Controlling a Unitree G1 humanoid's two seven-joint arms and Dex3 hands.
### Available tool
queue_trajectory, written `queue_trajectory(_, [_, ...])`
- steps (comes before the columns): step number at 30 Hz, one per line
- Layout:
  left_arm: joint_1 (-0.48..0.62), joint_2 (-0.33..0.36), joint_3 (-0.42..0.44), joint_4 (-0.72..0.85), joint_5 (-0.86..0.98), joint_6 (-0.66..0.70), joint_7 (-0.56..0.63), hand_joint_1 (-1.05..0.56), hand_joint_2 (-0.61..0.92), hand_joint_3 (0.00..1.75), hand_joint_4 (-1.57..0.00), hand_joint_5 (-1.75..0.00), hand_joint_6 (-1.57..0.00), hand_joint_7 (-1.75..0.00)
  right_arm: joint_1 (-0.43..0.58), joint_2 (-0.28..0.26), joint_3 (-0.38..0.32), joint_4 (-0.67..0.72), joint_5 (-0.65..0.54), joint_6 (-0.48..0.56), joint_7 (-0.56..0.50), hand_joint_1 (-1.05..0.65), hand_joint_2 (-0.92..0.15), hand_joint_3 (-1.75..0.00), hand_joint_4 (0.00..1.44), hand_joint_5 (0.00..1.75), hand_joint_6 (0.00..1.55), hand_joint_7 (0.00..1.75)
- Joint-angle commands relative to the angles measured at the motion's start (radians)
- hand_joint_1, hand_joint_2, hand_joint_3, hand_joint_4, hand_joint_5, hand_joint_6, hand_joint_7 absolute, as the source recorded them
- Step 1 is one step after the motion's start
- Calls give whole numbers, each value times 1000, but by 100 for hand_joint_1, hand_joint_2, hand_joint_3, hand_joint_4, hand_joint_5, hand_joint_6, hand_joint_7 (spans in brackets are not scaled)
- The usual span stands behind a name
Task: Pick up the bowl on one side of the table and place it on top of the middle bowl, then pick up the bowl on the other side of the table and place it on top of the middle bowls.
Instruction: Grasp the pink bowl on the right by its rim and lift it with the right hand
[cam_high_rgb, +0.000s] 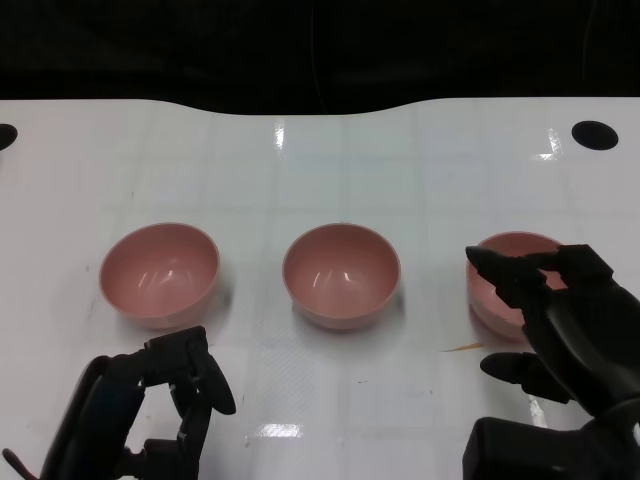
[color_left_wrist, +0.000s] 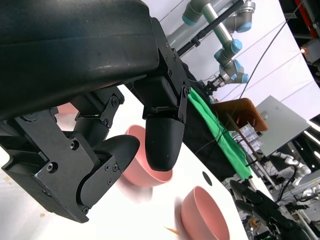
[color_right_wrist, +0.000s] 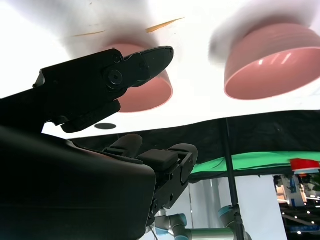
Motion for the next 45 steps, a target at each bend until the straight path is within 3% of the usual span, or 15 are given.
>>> queue_trajectory(1, [-2, 18, 6, -2, -10, 1, -5, -6, 27, 156, -90, -170, -85, -149, -34, -18, 13, 41, -8, 31, 16, -53, -84, 0, 0, 71, 27, 9])
queue_trajectory(13, [15, 12, 3, -34, -18, 31, -4, -6, 28, 152, -90, -167, -86, -146, -175, -27, 98, 260, -62, 159, 12, -57, -88, -1, 5, 62, 29, 4])
queue_trajectory(21, [17, 16, 6, -43, 5, 27, 3, -5, 28, 155, -91, -165, -86, -146, -236, -30, 139, 395, -43, 184, -14, -55, -89, -1, 8, 59, 32, 4])
queue_trajectory(26, [23, 19, 2, -54, -3, 36, -6, -6, 30, 153, -88, -169, -84, -149, -274, -35, 170, 467, -32, 184, -6, -54, -92, 0, 31, 37, 43, 2])
queue_trajectory(32, [17, 10, -6, -47, -20, 33, -7, -5, 29, 152, -88, -169, -85, -149, -318, -45, 199, 553, -3, 145, -21, -52, -92, -2, 58, 22, 60, 3])
queue_trajectory(35, [17, 7, -10, -50, -29, 39, -10, -6, 28, 153, -88, -169, -85, -148, -339, -53, 206, 594, 21, 96, -50, -41, -92, -3, 83, 29, 73, 6])
queue_trajectory(36, [16, 7, -11, -50, -29, 40, -10, -6, 28, 154, -88, -169, -85, -148, -344, -55, 208, 603, 26, 87, -58, -37, -92, -4, 87, 43, 79, 5])
queue_trajectory(40, [16, 9, -13, -53, -23, 45, -6, -6, 27, 154, -89, -169, -85, -148, -372, -56, 209, 673, 56, 19, -149, -28, -91, -1, 84, 95, 98, 4])
queue_trajectory(42, [16, 9, -12, -52, -18, 45, -3, -7, 27, 155, -89, -169, -85, -148, -388, -54, 207, 713, 75, -18, -192, -21, -92, -2, 82, 133, 114, 6])
queue_trajectory(45, [16, 9, -12, -53, -18, 45, -3, -7, 27, 155, -89, -169, -85, -148, -400, -55, 213, 741, 87, -37, -217, -19, -92, -2, 81, 144, 118, 5])
